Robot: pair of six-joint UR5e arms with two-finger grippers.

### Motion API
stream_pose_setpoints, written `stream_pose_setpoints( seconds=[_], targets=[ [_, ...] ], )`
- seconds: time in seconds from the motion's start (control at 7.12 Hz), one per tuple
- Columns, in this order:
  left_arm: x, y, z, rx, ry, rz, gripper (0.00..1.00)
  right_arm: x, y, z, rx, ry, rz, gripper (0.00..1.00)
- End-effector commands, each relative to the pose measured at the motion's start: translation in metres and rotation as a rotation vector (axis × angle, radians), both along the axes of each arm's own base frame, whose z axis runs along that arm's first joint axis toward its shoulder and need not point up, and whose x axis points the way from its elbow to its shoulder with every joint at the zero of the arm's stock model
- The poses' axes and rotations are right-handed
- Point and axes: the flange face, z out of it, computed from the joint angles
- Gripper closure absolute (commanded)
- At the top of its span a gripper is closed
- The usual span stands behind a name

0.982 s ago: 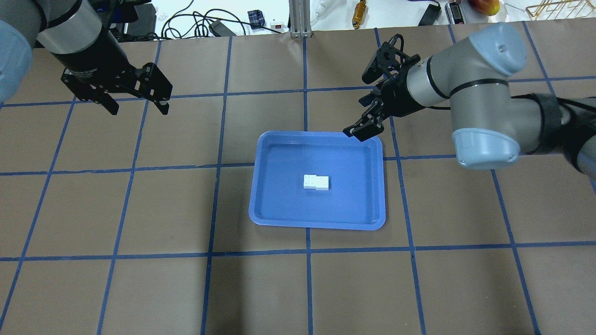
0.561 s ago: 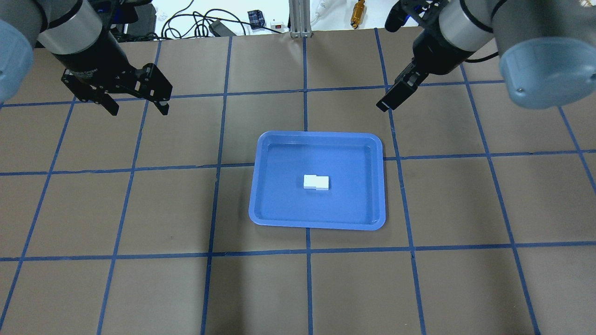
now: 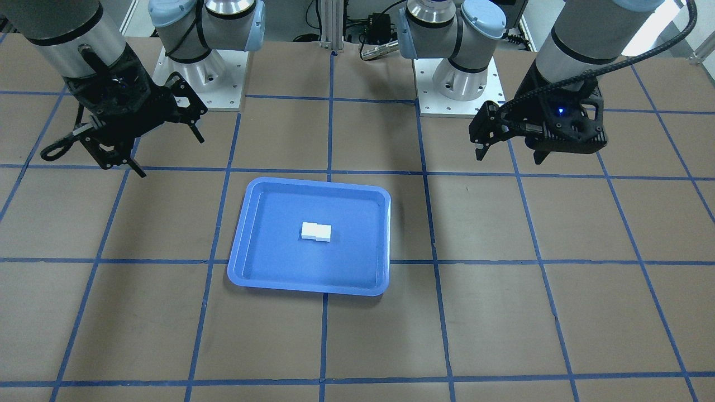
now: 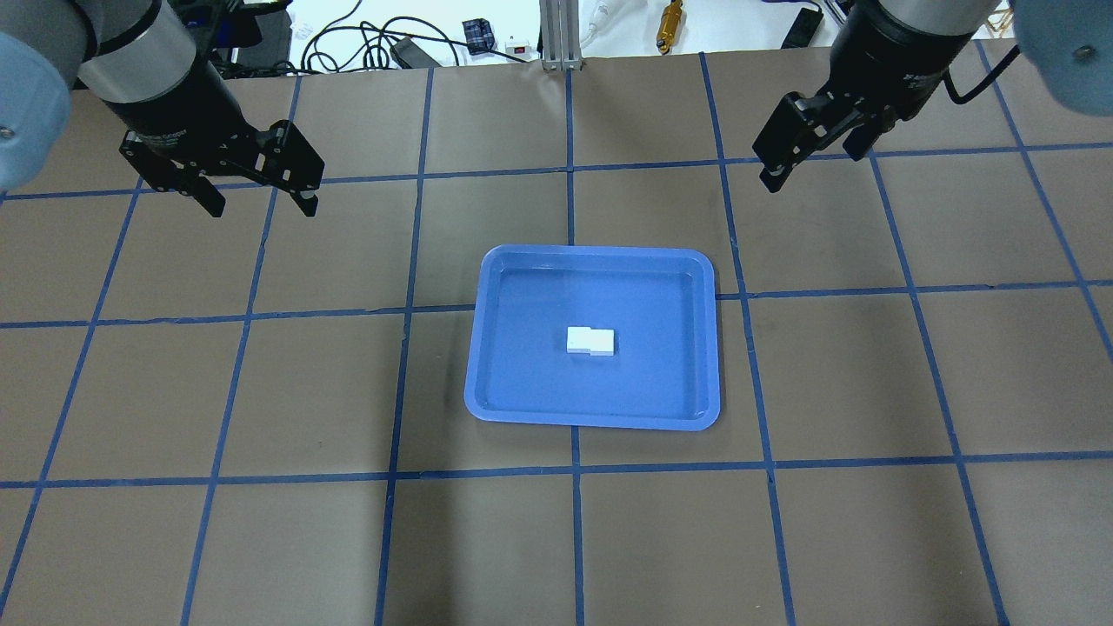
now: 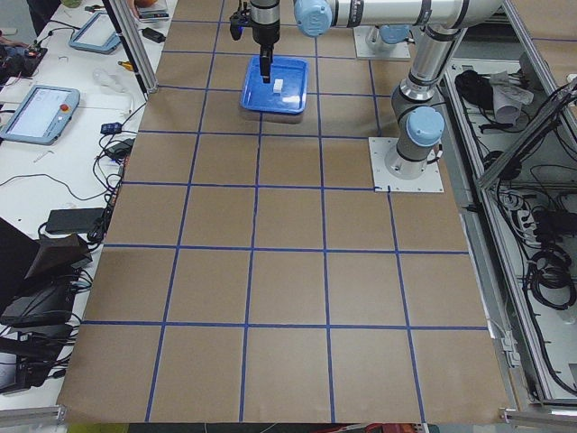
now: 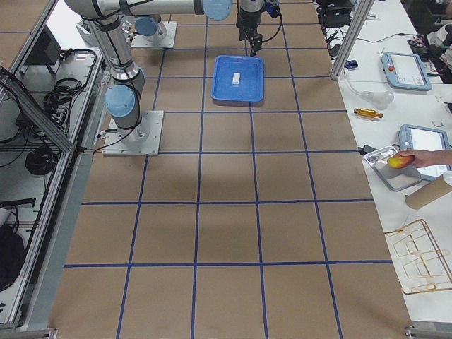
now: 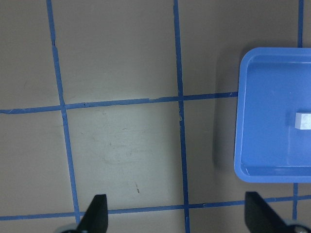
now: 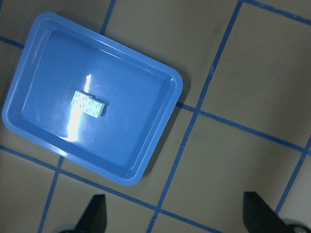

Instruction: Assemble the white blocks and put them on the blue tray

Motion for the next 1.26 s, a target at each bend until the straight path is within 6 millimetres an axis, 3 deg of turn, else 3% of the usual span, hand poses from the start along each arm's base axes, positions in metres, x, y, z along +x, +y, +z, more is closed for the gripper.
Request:
stream_pose_setpoints(
  seconds=[0.0,0.28,0.56,0.7,1.12],
  targets=[
    [0.001,-0.003,-0.003,0.003,0.002,0.002,0.00,0.042,0.013,-0.003,0.031,0.042,-0.252,0.00],
    [0.004,-0.006,-0.002,-0.012,0.001,0.005,0.00,0.044,0.011,-0.004,0.008,0.079,-0.270,0.00],
    [0.002,0.003,0.012,-0.040,0.003,0.005,0.00,0.017,-0.003,0.002,-0.025,0.066,-0.328,0.00],
    [0.002,0.003,0.010,-0.036,0.005,0.005,0.00,0.013,-0.004,0.002,-0.024,0.067,-0.335,0.00],
    [0.006,0.004,0.013,-0.040,-0.003,0.011,0.00,0.013,-0.004,0.001,-0.022,0.067,-0.337,0.00]
  ],
)
